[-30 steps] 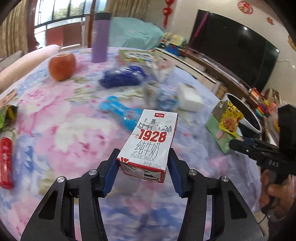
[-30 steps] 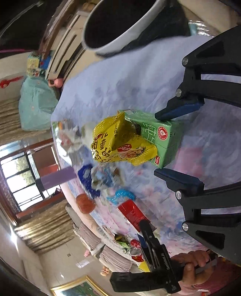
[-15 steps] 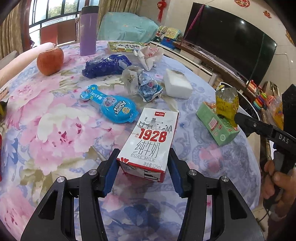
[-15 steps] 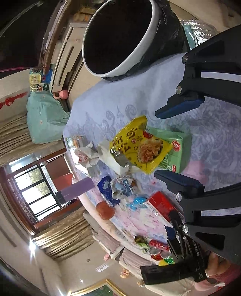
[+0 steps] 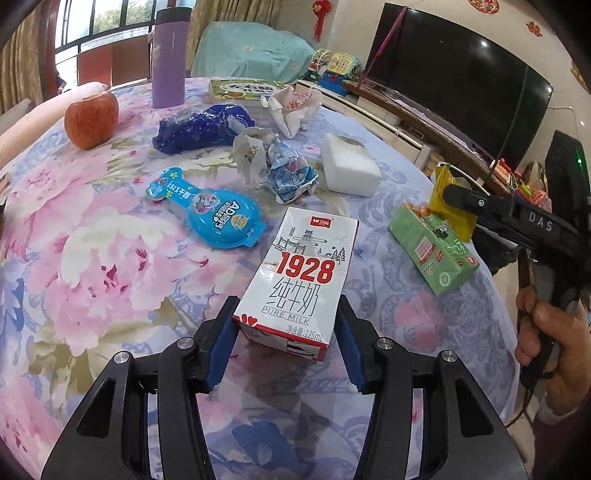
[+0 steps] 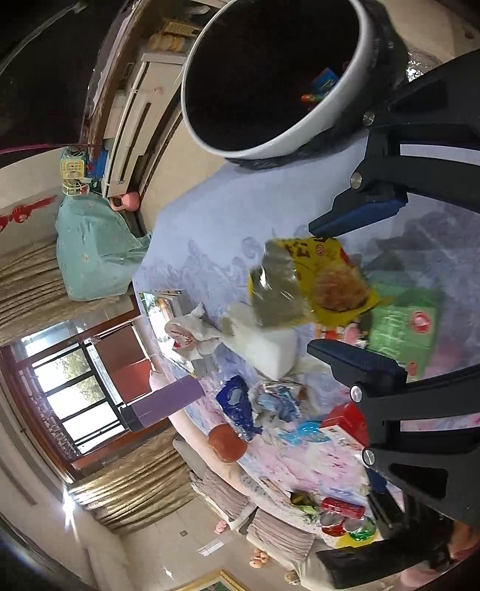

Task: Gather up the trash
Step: 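Grasp the yellow snack bag with the right tool while the left tool holds the milk carton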

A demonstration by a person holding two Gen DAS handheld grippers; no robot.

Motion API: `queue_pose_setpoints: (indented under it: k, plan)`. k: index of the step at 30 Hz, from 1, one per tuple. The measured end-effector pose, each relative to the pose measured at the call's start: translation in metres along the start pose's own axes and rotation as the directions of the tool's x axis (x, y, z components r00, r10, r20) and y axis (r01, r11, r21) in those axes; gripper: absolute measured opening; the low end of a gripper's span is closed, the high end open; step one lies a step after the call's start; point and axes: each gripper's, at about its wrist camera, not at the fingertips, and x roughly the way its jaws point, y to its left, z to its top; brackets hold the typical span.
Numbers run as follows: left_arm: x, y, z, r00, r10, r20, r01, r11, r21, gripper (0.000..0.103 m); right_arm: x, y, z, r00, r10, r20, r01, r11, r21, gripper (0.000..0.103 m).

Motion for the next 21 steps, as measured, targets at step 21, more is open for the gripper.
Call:
queue_pose_setpoints:
  k: [21]
  plan:
    - [0.011, -0.005, 0.003, 1.000, -0.005, 0.014, 0.005, 1.000, 0.013, 0.049, -0.017, -0.010, -0.040, 1.000, 0.017, -0.026, -0.016, 0.998, 0.059, 0.040]
